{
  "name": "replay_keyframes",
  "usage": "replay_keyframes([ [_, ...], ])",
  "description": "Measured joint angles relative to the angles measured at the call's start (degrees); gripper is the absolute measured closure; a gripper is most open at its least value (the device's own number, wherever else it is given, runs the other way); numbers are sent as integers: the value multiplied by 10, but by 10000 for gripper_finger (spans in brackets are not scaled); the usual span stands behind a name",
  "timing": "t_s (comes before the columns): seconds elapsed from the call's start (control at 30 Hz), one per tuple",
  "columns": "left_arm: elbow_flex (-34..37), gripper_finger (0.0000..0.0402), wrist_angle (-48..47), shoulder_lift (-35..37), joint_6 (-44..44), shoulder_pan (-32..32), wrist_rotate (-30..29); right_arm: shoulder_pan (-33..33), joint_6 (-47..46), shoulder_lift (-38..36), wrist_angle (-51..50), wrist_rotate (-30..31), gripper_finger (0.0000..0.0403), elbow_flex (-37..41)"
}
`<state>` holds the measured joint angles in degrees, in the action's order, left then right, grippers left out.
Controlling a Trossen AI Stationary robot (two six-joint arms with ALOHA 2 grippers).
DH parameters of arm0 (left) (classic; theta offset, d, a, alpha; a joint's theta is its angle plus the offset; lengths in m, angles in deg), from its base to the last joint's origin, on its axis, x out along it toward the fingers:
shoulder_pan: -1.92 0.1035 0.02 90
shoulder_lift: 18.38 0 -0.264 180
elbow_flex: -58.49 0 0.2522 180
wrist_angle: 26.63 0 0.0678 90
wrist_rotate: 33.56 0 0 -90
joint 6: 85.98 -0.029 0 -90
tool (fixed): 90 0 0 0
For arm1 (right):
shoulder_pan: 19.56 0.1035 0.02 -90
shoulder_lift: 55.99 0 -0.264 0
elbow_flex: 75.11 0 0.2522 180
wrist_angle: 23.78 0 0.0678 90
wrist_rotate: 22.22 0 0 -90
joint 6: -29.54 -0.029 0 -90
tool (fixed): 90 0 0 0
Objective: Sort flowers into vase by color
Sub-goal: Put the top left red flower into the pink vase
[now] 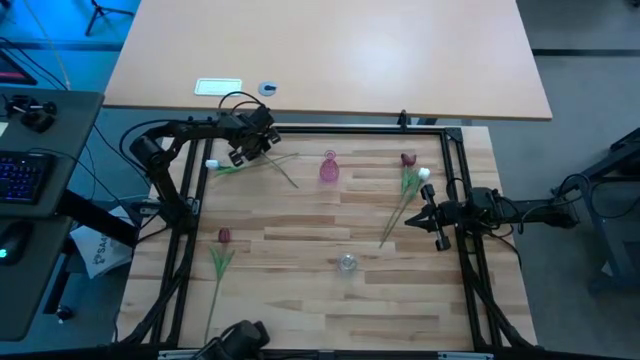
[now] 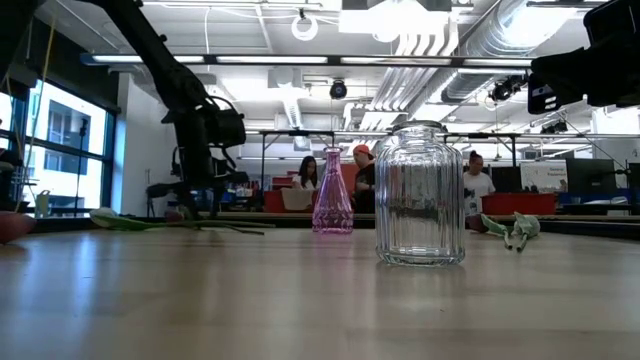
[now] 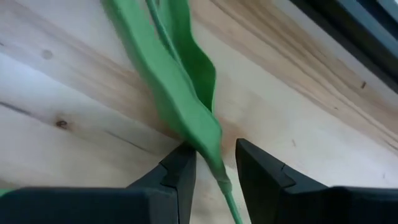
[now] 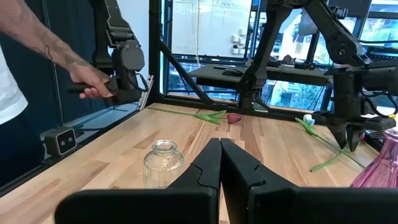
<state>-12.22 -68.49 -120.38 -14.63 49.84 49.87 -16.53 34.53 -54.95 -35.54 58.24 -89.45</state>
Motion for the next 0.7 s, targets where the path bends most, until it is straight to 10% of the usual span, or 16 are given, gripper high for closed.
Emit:
replay_keyframes([
  [0.37,-6,392,75,56,-131,-8,-37,0,0,0,0,1,402,0],
  [0.7,-27,400,270,250,-465,-55,-86,0,0,0,0,1,402,0],
])
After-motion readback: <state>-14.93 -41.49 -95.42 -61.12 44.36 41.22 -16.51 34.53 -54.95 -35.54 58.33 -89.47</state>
